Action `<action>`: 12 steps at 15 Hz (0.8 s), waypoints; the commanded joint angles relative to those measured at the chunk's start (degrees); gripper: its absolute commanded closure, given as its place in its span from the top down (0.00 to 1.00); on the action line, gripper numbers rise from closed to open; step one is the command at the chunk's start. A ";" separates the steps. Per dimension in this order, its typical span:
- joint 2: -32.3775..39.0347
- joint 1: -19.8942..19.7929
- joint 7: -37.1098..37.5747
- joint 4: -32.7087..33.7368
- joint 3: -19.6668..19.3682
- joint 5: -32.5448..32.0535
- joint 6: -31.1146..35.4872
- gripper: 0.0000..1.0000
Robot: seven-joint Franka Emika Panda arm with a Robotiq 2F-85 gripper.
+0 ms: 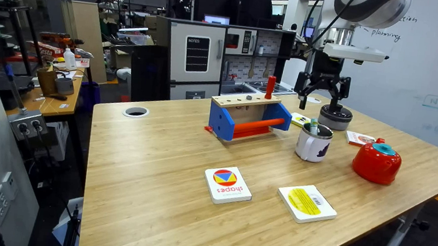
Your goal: Take the marker from the cup and put it on the table
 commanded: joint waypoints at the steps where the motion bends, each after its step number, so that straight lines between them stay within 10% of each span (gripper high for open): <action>1: 0.75 -0.04 -0.37 0.92 -0.86 0.34 -0.33 1.00; 12: 8.03 -0.01 -1.56 8.32 -2.27 -0.17 -2.33 1.00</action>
